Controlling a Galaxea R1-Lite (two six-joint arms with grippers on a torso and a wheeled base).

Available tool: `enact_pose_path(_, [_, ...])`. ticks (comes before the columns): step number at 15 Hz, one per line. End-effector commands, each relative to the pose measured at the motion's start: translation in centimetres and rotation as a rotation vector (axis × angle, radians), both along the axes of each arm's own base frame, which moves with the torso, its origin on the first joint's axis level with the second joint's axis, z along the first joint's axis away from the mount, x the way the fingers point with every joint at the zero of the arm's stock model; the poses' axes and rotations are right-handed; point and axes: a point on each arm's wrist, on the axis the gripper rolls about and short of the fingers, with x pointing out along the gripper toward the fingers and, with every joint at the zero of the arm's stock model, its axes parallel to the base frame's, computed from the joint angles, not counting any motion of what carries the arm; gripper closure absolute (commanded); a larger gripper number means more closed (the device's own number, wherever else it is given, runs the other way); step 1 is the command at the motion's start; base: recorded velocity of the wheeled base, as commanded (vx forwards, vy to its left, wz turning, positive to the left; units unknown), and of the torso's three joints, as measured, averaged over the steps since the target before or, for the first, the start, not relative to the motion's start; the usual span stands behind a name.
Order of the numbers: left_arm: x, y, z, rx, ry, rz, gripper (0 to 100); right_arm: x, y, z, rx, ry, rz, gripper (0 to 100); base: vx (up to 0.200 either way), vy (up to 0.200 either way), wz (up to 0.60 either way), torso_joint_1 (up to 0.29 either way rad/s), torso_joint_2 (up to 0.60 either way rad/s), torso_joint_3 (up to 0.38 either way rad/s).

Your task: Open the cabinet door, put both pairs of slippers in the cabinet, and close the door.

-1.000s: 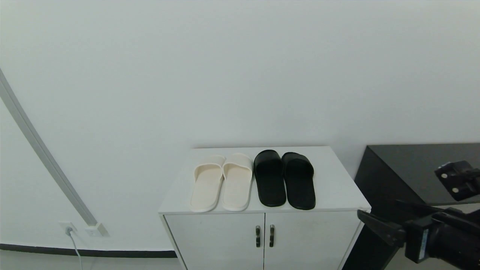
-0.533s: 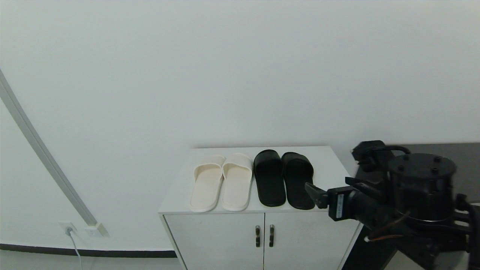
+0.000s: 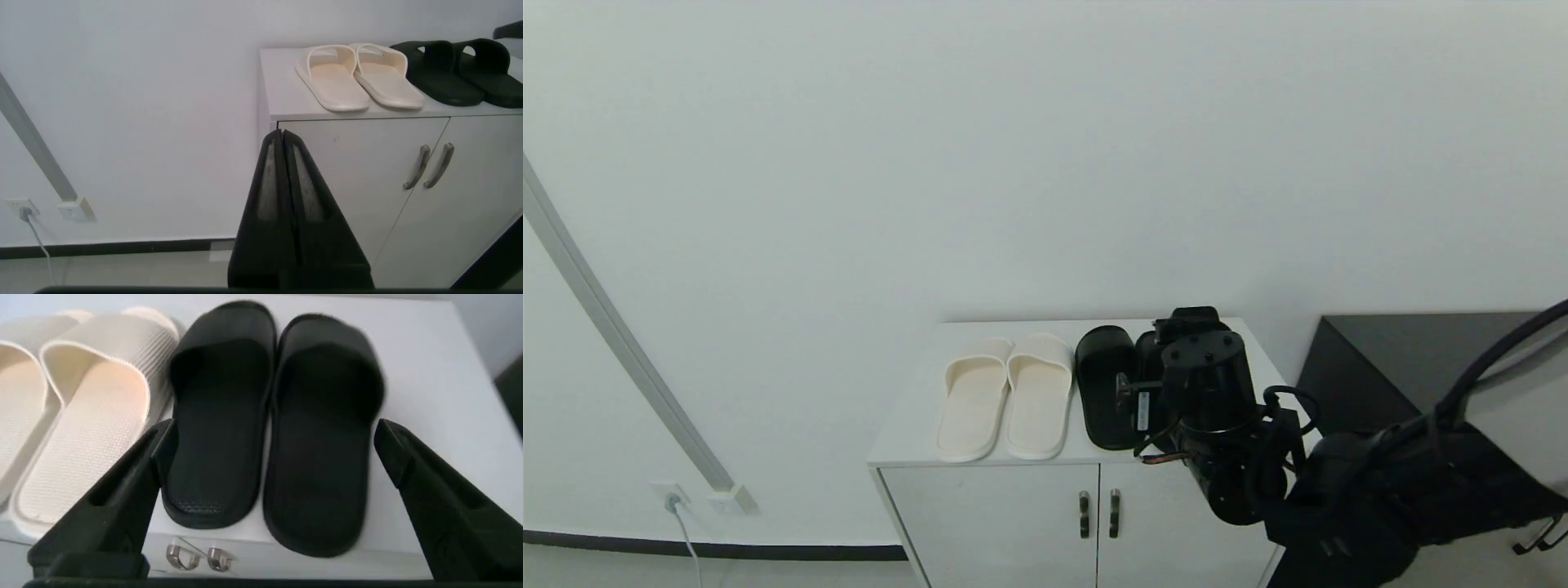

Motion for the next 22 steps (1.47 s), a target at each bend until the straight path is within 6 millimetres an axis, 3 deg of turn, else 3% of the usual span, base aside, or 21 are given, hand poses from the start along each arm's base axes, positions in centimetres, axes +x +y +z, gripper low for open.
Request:
enact_pose_path(1, [0.0,0.0,0.0,0.000,0.001,0.001,100,1.6,1.1,-2.5,-0.033,0.031,-0.013,0,0.000,0.000,0.00,0.000,0.00,0.000])
enact_pose_path(13, [0.0,0.0,0.0,0.000,0.001,0.001,100,9.3,1.6,-5.4,0.004,0.028,-0.057,0,0.000,0.000,0.00,0.000,0.00,0.000])
enact_pose_path(22, [0.0,0.0,0.0,0.000,0.001,0.001,100,12.9,1.6,-6.3,0.003,0.031,-0.074,0,0.000,0.000,0.00,0.000,0.00,0.000])
